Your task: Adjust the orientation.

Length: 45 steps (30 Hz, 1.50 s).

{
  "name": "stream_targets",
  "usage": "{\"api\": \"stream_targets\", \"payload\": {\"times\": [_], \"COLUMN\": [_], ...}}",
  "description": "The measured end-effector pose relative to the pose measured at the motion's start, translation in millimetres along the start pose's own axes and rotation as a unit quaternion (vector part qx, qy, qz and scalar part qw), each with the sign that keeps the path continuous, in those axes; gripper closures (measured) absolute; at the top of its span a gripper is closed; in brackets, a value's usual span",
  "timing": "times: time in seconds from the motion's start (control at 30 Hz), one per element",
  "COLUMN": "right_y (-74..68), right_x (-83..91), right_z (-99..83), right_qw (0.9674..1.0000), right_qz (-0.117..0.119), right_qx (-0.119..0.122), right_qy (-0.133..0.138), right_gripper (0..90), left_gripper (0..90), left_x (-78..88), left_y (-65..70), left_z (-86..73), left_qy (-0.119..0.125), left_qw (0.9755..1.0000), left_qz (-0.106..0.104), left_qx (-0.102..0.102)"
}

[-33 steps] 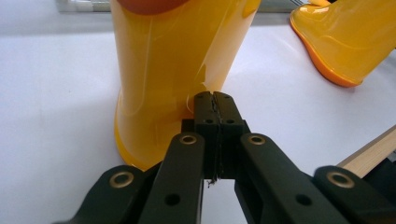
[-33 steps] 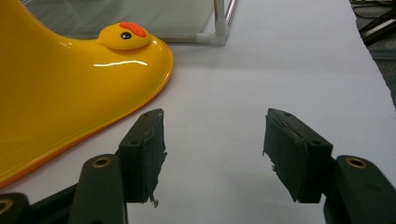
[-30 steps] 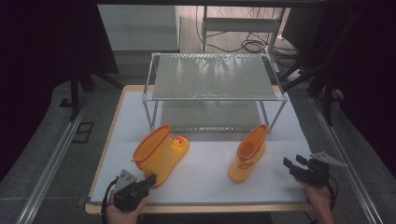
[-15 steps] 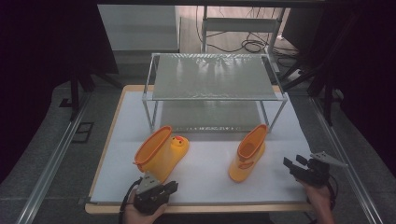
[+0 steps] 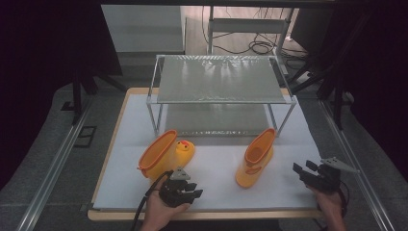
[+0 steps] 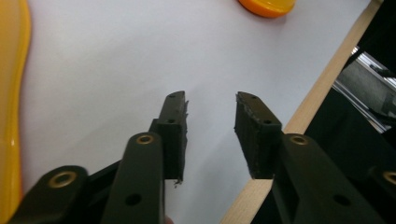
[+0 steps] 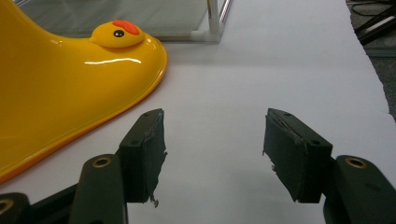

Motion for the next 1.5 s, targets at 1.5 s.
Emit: {"api": "stream_targets", "payload": {"times": [1.5], "right_y": [0.5], "right_x": [4.7], "right_z": [-0.1], "right_qw": [1.0], "right_qz": [-0.005], "right_qx": [0.007], "right_qy": [-0.001], "right_gripper": [37.7], "left_gripper": [50.0], "left_x": [34.2], "left_y": [58.6], "left_z": [110.9], "left_qy": [-0.06], "left_qw": [0.9903], "left_qz": [-0.124], "left_qx": [-0.018]}}
Point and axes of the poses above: each handheld gripper's, and its own axes: x roughly backward along the jaws, z roughly out of its top, y roughly to its right, the point moved 6 cm from there along -x, roughly forward along the jaws, and after that the axes turned 9 degrees about x, right-handed, at the moved point
